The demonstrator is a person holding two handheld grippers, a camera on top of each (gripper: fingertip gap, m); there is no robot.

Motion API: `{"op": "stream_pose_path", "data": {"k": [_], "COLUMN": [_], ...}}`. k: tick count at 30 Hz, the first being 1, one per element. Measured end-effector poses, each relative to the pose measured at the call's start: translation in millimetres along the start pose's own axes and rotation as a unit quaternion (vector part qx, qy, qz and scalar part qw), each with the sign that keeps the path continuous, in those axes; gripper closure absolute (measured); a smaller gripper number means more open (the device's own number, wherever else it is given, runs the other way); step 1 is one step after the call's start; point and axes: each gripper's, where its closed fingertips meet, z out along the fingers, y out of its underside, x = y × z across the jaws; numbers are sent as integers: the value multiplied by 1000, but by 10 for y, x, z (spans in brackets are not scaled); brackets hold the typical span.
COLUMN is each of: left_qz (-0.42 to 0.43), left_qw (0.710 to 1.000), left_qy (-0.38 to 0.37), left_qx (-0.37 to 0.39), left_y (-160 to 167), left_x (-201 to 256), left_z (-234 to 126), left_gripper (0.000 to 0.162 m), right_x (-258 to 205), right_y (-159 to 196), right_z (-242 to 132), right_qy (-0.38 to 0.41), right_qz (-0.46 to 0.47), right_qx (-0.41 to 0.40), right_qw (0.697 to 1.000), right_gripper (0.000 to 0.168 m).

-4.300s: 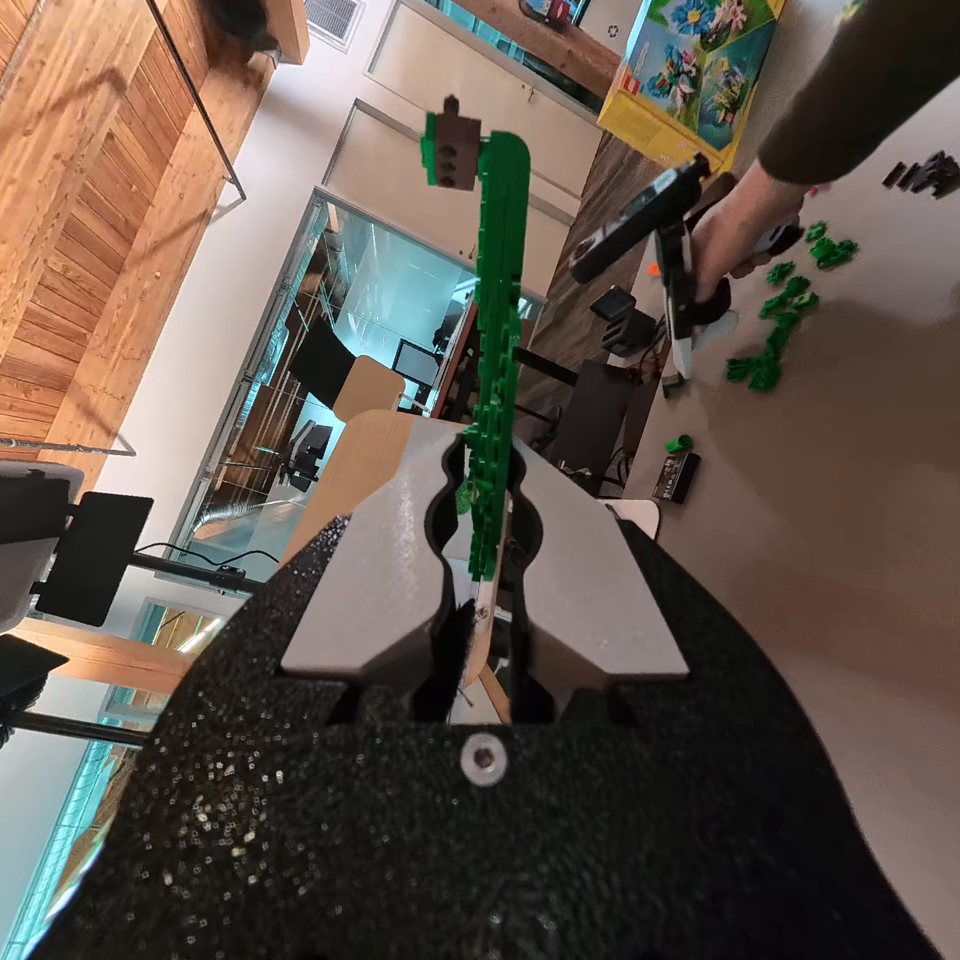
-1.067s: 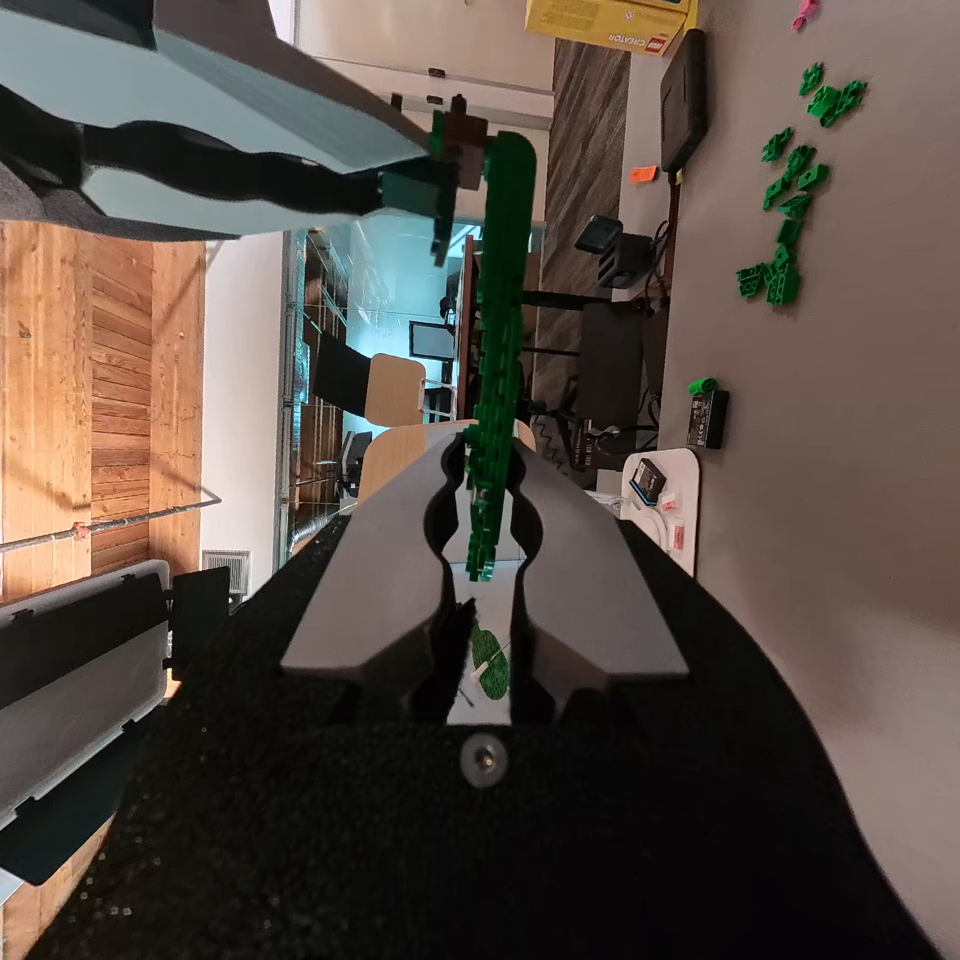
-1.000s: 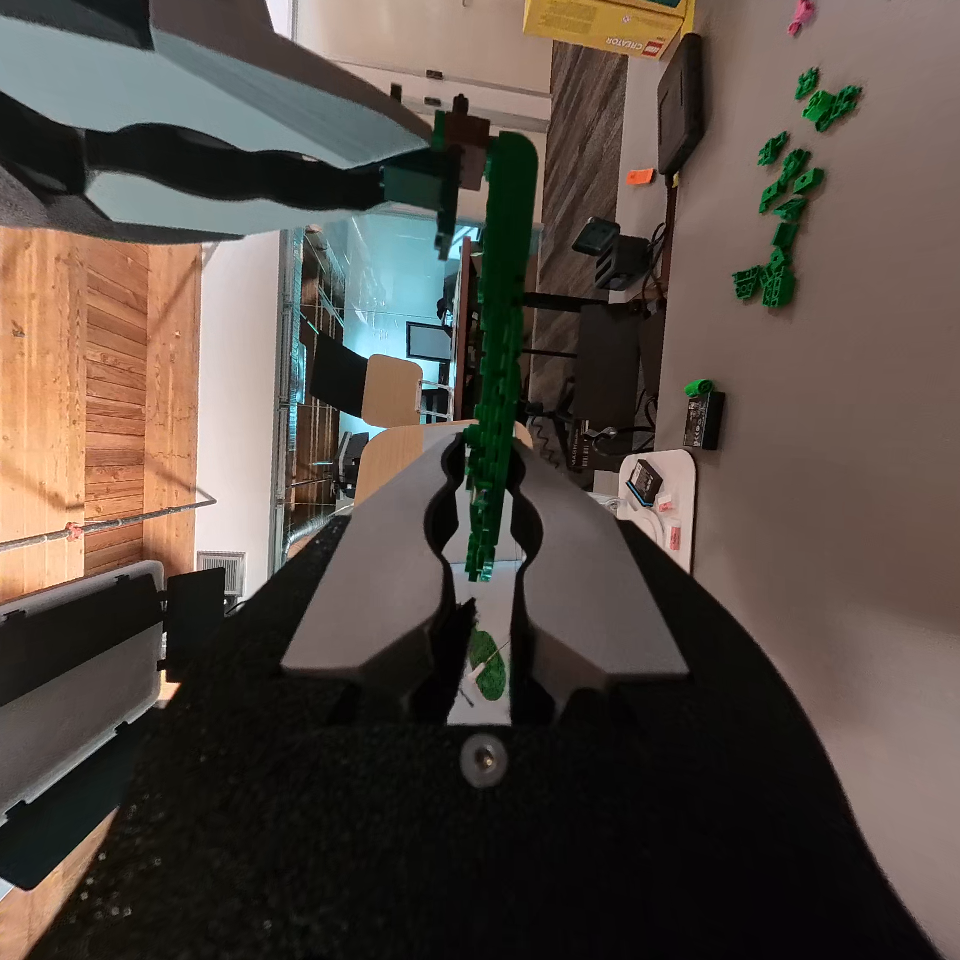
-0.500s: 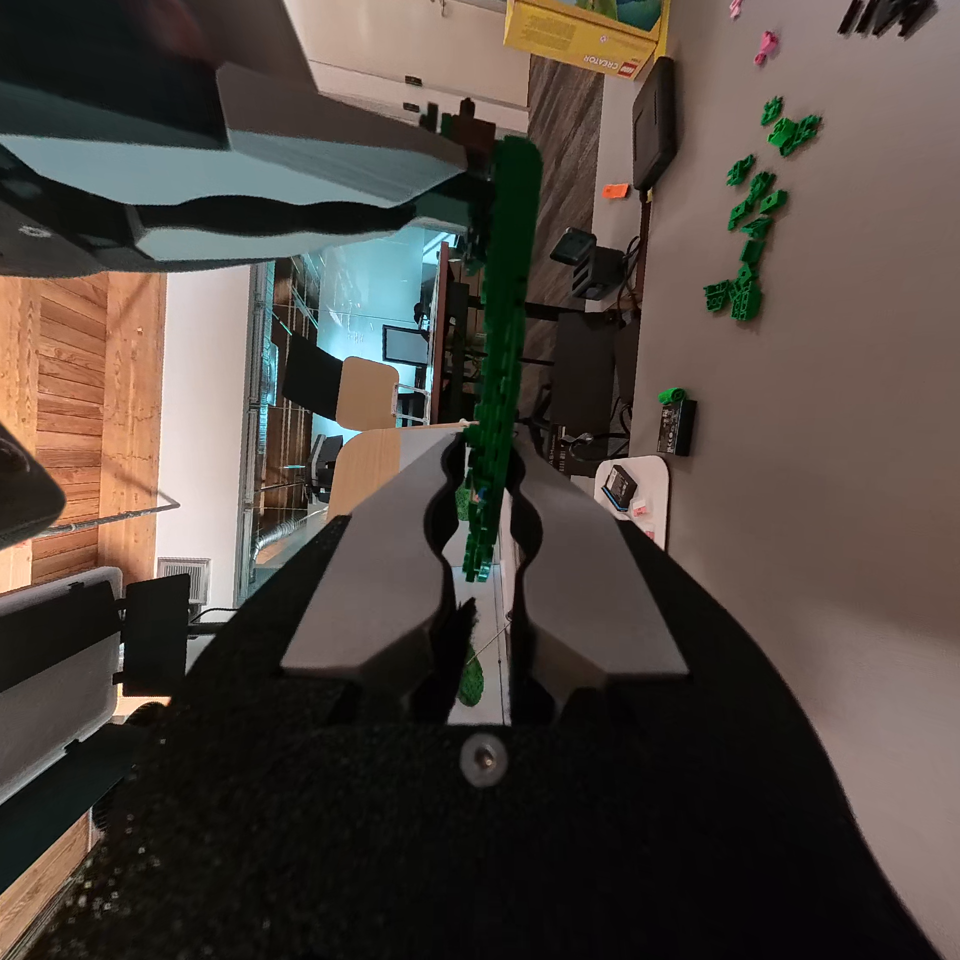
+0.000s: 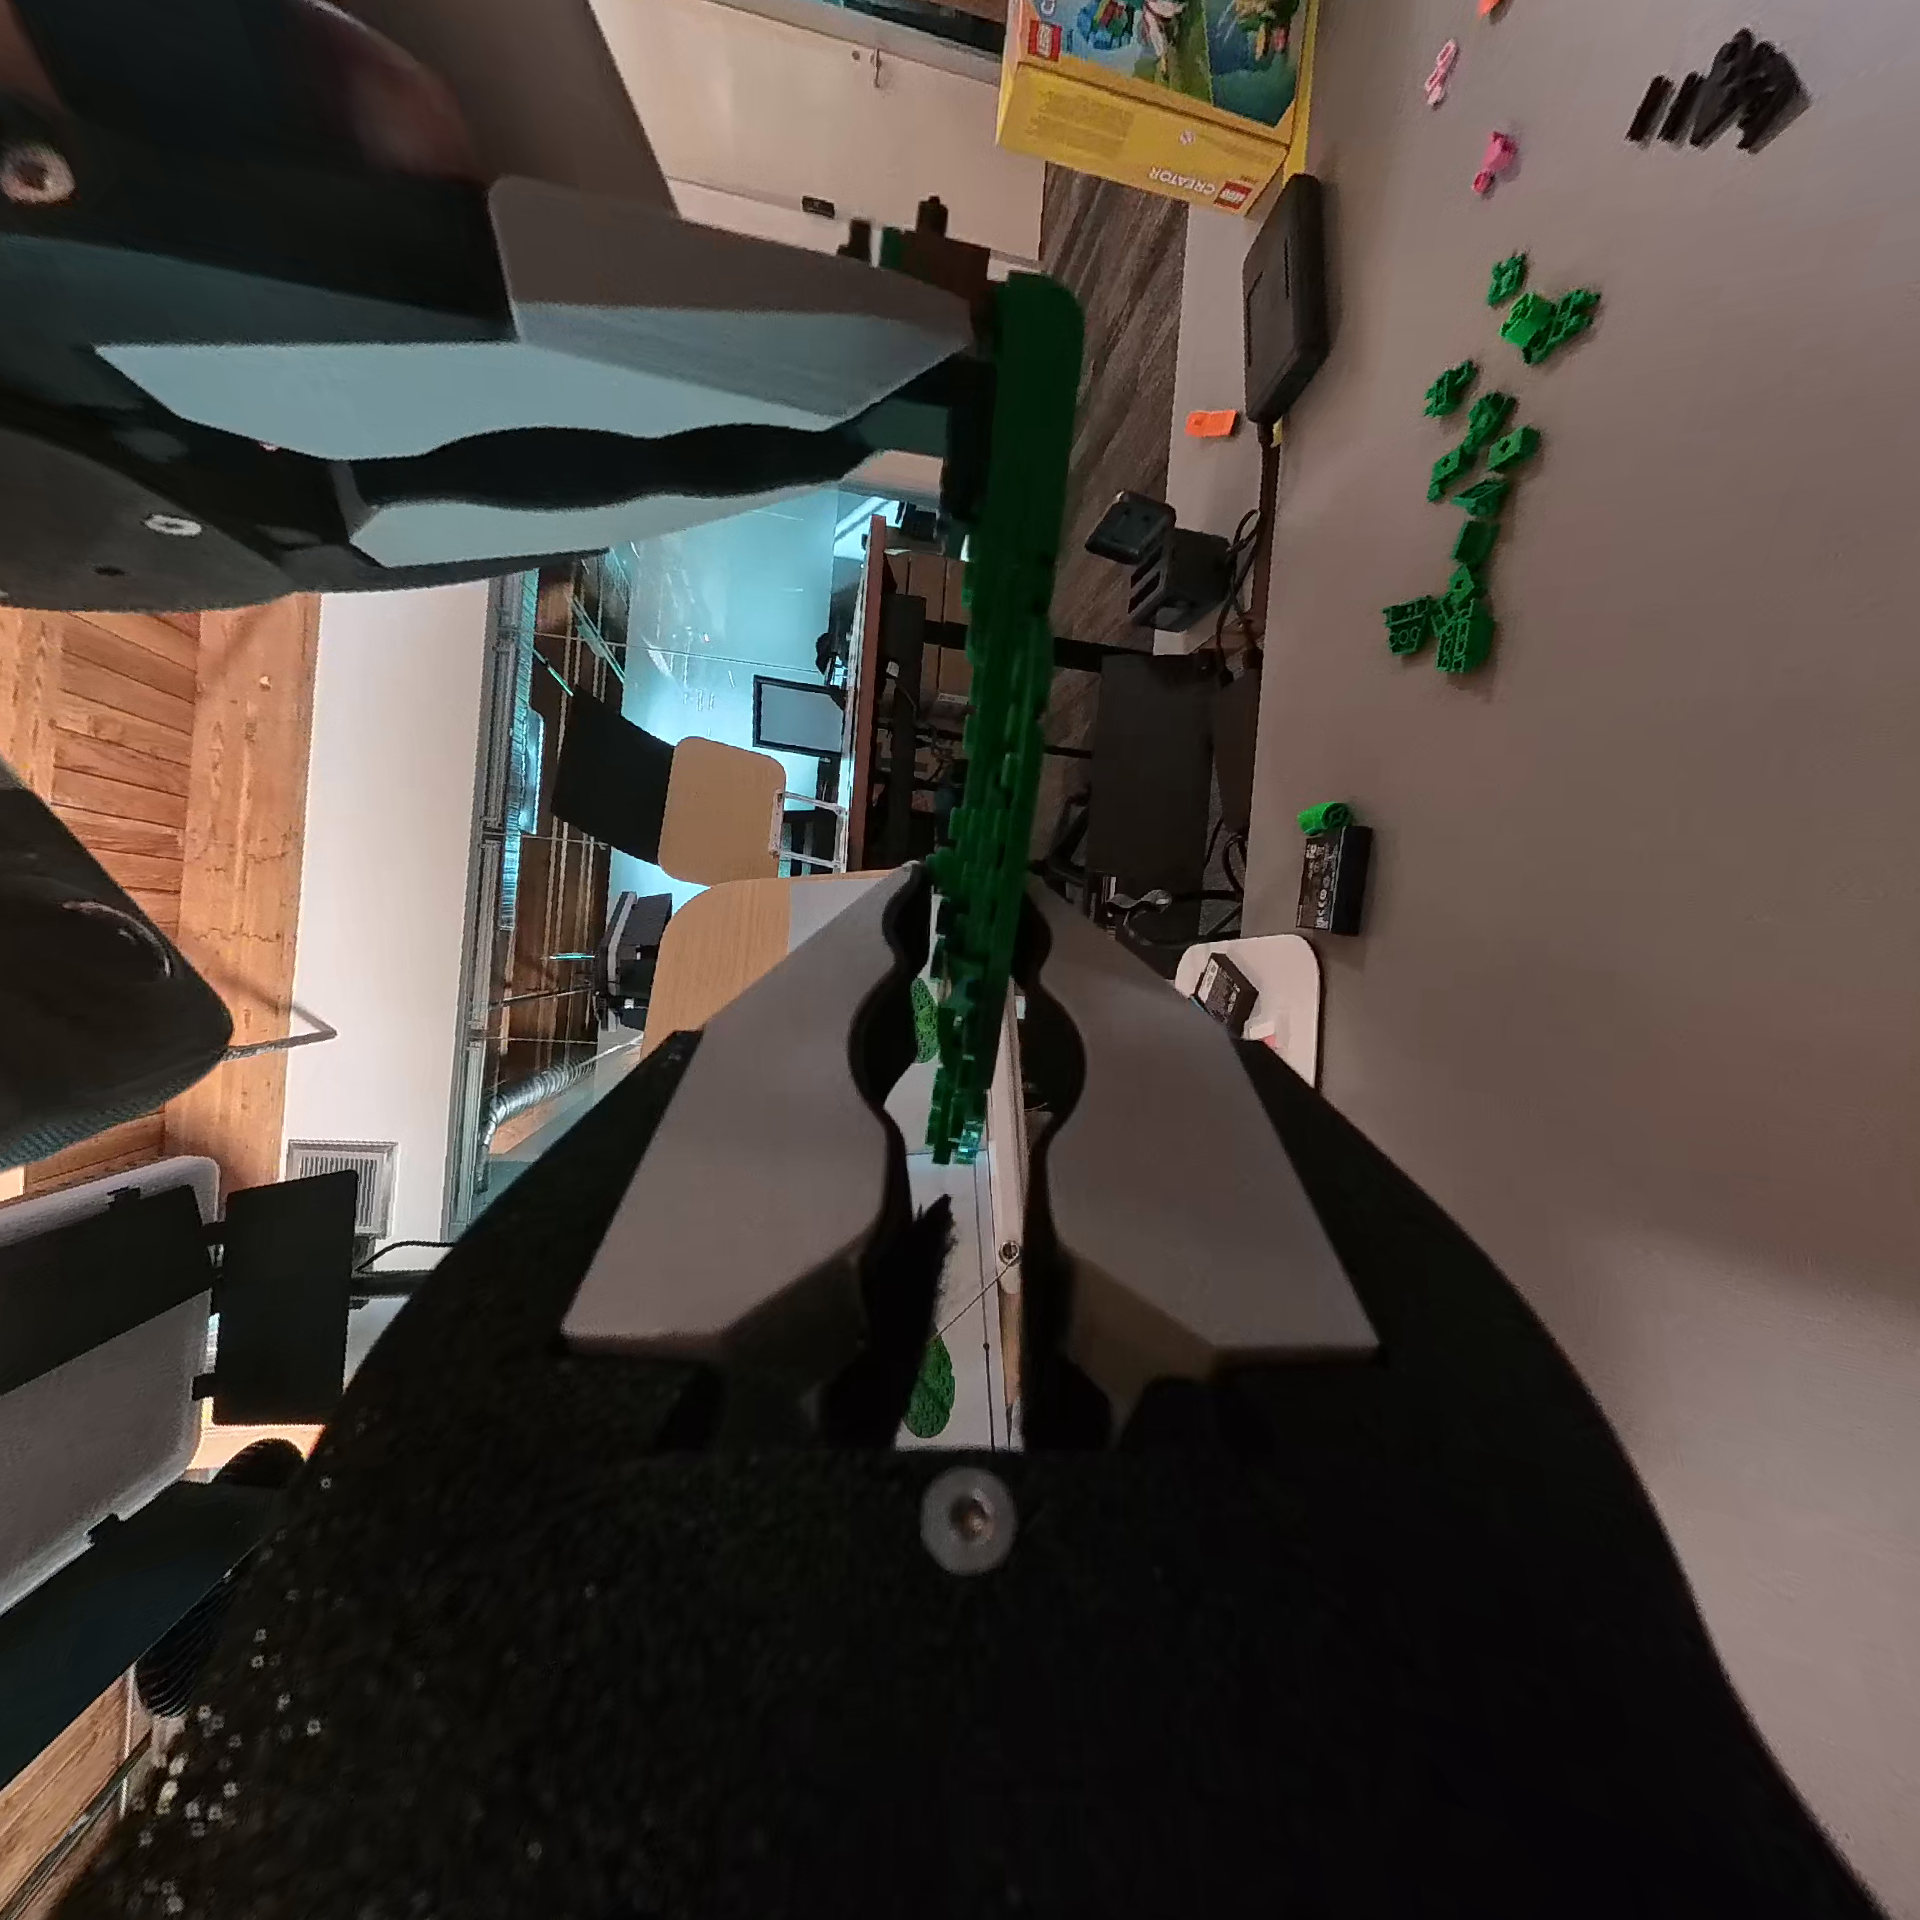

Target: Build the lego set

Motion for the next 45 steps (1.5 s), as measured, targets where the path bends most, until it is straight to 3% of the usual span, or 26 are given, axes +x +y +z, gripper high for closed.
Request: {"op": "stream_pose_path", "data": {"k": [7,10,13,17,20,23,27,31,34,45], "left_qz": [-1,-1,-3,-14,-21,-25,-32,-36,-38,-35], "left_qw": [1000,1000,1000,1000,1000,1000,999,999,999,999], "left_qy": [4,3,1,-5,-5,-4,-3,-7,-12,-20], "left_qx": [1,1,1,8,6,2,0,-3,-6,-13], "left_y": [-4,-1,11,22,42,50,47,59,78,79], "left_x": [13,11,1,-38,-45,-44,-50,-70,-93,-120], "left_z": [9,5,-11,-54,-59,-51,-53,-70,-93,-124], "left_gripper": [151,150,150,151,151,151,151,151,151,150], "right_x": [-5,15,148,104,-72,-302,-351,-212,-84,103], "right_y": [-13,5,23,-52,-37,-154,-334,-445,-430,-415], "right_z": [-37,-109,-413,-914,-955,-730,-294,-24,-107,-198], "right_qy": [0,15,48,130,303,480,656,649,677,705], "right_qz": [5,2,6,-29,-95,-160,-242,-222,-202,-175], "right_qx": [13,29,132,365,420,386,226,205,184,129], "right_qw": [1000,999,990,921,850,771,678,699,683,675], "right_gripper": [139,118,106,87,78,82,90,94,99,116]}}
